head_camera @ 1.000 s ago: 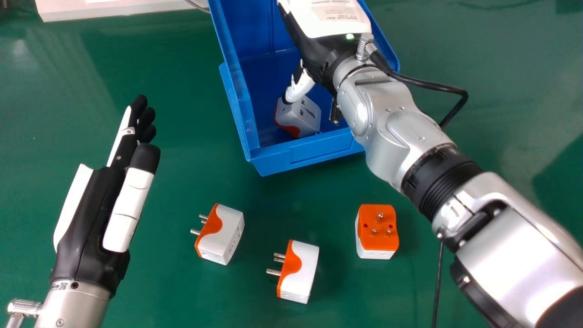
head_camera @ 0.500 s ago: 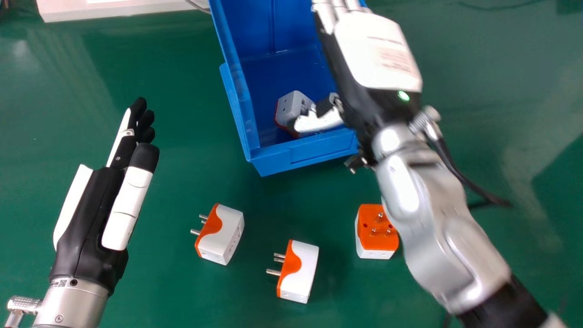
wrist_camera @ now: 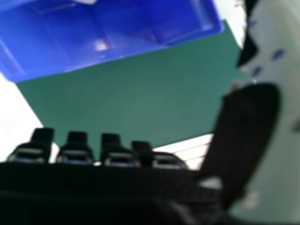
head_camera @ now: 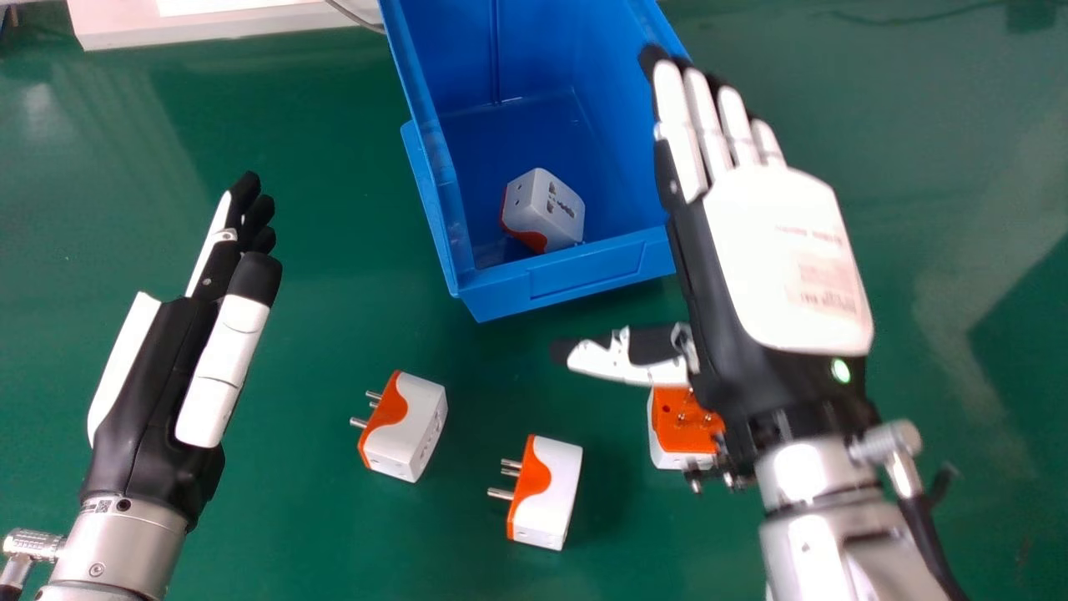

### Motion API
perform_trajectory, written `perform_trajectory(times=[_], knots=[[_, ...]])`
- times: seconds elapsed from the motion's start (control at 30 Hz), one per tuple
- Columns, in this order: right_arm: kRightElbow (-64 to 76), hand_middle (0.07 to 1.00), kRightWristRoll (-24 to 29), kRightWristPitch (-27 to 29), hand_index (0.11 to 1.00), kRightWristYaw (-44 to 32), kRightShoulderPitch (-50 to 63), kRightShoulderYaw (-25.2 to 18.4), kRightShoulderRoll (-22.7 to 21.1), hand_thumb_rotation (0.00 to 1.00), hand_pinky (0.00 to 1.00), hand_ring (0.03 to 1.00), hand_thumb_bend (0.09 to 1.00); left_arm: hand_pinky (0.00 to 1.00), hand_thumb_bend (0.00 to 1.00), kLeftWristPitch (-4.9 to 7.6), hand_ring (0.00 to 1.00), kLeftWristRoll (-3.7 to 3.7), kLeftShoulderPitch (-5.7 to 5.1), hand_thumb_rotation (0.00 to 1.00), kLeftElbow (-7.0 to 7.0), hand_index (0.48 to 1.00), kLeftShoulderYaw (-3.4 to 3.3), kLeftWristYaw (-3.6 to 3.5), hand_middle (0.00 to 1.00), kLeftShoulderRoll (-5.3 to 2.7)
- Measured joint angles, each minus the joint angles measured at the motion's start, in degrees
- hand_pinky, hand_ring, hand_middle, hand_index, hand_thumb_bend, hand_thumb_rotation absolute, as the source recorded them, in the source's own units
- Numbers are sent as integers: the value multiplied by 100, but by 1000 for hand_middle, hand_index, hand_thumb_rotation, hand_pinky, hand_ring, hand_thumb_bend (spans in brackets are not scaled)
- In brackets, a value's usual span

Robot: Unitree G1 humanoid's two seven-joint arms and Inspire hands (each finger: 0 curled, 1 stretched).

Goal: Pick all objects and put in blue box

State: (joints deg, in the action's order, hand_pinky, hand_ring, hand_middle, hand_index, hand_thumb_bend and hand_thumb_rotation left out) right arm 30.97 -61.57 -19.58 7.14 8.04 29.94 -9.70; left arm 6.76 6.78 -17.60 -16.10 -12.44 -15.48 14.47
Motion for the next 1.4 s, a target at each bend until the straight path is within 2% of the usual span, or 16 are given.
perform_trajectory(times=[0.4, 0.6, 0.97, 1.17, 1.4], knots=[[39, 1000, 37, 544, 1000, 226, 1261, -373, -255, 236, 980, 1000, 653, 1000, 812, 10, 1000, 2, 126, 986, 210, 1000, -23, -87, 1000, 11], [-66, 1000, 161, 735, 995, 103, 1430, -693, -427, 274, 975, 1000, 671, 1000, 823, 11, 1000, 4, 159, 980, 224, 1000, -33, -88, 1000, 12], [-687, 1000, 272, 771, 985, -174, 1294, -1077, -552, 283, 966, 1000, 688, 1000, 813, 10, 1000, 5, 176, 976, 223, 1000, -35, -86, 1000, 12], [-1302, 1000, 256, 554, 974, -493, 867, -1175, -581, 278, 957, 1000, 692, 1000, 817, 10, 1000, 7, 211, 975, 224, 1000, -34, -84, 1000, 11], [-1906, 1000, 504, 551, 972, -765, 340, -1212, -658, 224, 947, 1000, 693, 999, 816, 5, 1000, 6, 234, 975, 235, 1000, -33, -77, 1000, 11]])
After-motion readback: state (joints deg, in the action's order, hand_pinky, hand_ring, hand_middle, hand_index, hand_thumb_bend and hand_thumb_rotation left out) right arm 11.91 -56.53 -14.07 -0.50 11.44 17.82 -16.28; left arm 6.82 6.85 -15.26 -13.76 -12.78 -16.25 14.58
